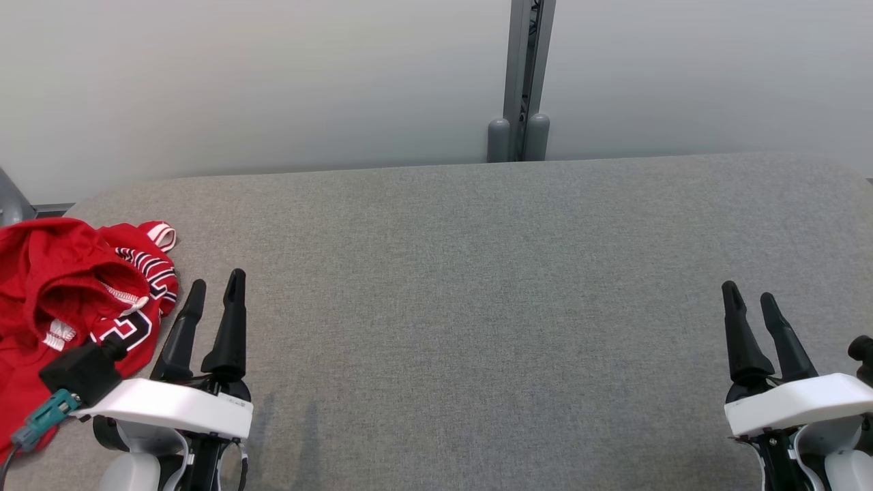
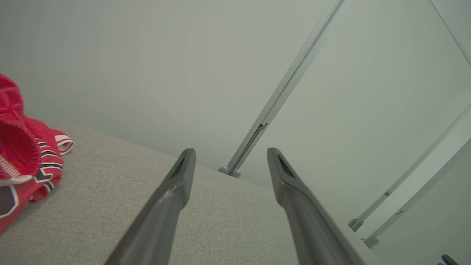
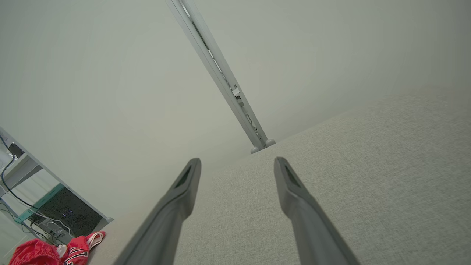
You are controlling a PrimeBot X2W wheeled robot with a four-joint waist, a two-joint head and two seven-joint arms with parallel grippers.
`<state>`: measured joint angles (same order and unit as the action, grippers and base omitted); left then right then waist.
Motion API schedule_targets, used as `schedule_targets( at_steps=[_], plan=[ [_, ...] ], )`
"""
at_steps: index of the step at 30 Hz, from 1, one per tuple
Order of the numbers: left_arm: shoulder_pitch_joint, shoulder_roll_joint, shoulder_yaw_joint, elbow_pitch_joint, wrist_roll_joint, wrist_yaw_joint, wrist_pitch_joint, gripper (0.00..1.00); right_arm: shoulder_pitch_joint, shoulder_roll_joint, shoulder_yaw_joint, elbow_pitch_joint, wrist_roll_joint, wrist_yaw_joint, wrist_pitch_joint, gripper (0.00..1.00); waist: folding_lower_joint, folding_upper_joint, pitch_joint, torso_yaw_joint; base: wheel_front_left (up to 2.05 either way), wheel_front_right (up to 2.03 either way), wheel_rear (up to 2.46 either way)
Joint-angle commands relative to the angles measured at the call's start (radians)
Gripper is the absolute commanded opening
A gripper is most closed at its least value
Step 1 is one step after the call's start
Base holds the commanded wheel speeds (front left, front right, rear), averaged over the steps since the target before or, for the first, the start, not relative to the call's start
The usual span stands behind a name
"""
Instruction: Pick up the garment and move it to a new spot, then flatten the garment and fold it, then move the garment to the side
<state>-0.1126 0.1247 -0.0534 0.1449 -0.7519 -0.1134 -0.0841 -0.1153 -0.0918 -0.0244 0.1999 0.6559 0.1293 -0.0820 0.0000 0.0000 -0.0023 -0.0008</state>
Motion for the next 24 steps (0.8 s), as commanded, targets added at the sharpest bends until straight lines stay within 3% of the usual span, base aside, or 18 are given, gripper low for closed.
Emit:
schedule_targets(
  at_steps=[1,24],
  plan=[
    [-0.024,0.016,-0.007,-0.008,0.037,0.004,-0.010,1.00,-0.028,-0.008,0.000,-0.006,-0.042,0.001,-0.013,1.00,0.0000,0.0000,0.000,0.000,0.00,0.00,0.00],
    [0.008,0.061,-0.062,0.040,0.281,0.052,-0.072,1.00,-0.025,0.005,0.011,0.060,-0.319,0.002,-0.075,1.00,0.0000,0.0000,-0.004,-0.004,0.00,0.00,0.00]
  ],
)
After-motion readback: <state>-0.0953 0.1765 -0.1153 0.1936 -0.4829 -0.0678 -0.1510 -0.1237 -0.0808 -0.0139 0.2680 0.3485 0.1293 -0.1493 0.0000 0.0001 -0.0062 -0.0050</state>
